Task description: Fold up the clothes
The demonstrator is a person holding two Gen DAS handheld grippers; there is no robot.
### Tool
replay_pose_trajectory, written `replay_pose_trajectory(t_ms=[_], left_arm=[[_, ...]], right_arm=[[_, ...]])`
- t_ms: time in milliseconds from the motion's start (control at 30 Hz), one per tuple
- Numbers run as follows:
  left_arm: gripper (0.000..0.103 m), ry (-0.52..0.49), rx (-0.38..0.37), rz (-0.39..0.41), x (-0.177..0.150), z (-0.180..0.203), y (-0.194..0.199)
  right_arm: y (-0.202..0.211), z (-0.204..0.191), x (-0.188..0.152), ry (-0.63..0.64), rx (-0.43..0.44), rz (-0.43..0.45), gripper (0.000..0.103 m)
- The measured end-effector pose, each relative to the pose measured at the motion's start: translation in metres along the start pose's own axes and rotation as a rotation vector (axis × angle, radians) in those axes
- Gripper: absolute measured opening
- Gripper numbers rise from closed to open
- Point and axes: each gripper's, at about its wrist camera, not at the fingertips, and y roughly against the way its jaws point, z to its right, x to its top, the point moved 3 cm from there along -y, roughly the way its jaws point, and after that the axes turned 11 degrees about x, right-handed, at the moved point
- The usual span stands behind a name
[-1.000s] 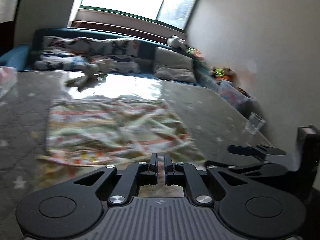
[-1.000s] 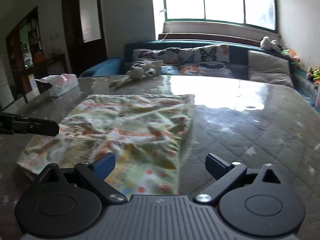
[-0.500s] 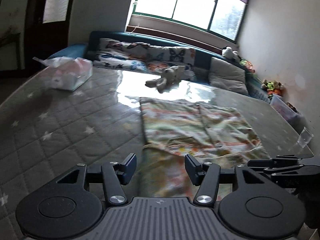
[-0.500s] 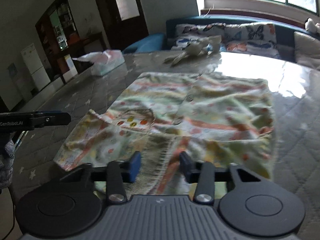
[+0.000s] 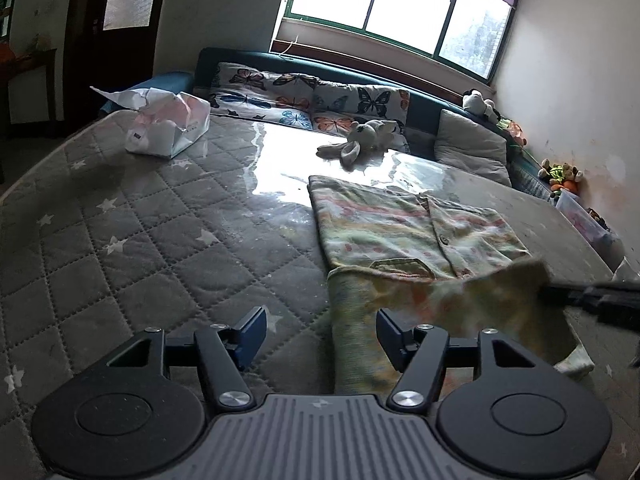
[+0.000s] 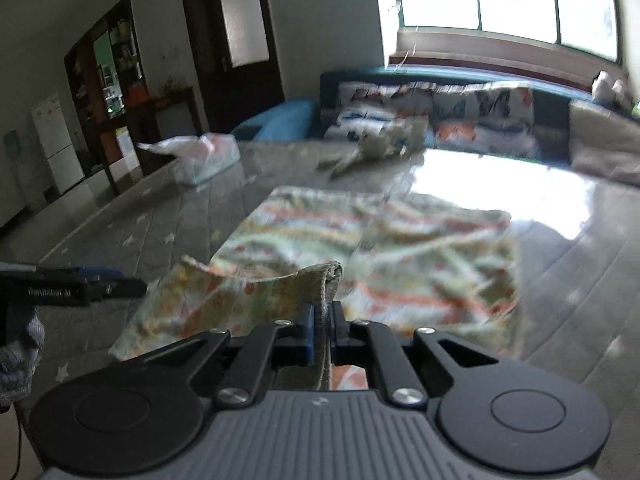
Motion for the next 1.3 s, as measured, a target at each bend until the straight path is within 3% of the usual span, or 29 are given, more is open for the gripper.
replay_pose_trajectory(t_ms=[100,300,400,433,600,667,733,900,1033,1300], left_arm=[[0.065,-0.010,0.007,-0.003,0.000,0.002,-0.003],[0.065,-0.038,0.014,-0.009,0.002,0.013,-0.007],[0.063,-0.071,0.010,0.016,0.008,0.023,-0.006],[0.062,-0.081,0.002,0.024,0.010,0.027,-0.006],[0.037,-0.131,-0.069,0.039,0.017,0.047,-0.011],[0.036,-0.147,-0.109,0.025,0.017,0.055,-0.016],[0.034,-0.157,-0.130,0.003,0.015,0.061,-0.021],[0.036,-0.186,-0.155,-0.046,0.003,0.072,-0.029],[0.036,-0.173,-0.170,-0.038,0.003,0.071,-0.025],[0.034,-0.151,-0.118,-0.039,0.016,0.050,-0.038]], right_arm=[[0.010,0.008,0.003,-0.008,-0.047,0.016,0.006],[0.000,0.031,-0.016,-0.051,-0.118,-0.035,0.007],[-0.005,0.037,-0.022,-0.051,-0.144,-0.050,0.012],[-0.004,0.038,-0.022,-0.052,-0.145,-0.042,0.012],[-0.002,0.038,-0.016,-0.039,-0.111,0.001,0.019],[-0.007,0.035,-0.015,-0.026,-0.088,-0.004,0.023],[-0.012,0.032,-0.015,-0.017,-0.085,-0.013,0.034],[-0.013,0.033,-0.021,-0.026,-0.083,-0.022,0.034],[-0.010,0.035,-0.025,-0.028,-0.083,-0.030,0.034],[-0.009,0.034,-0.022,-0.021,-0.060,-0.017,0.035]])
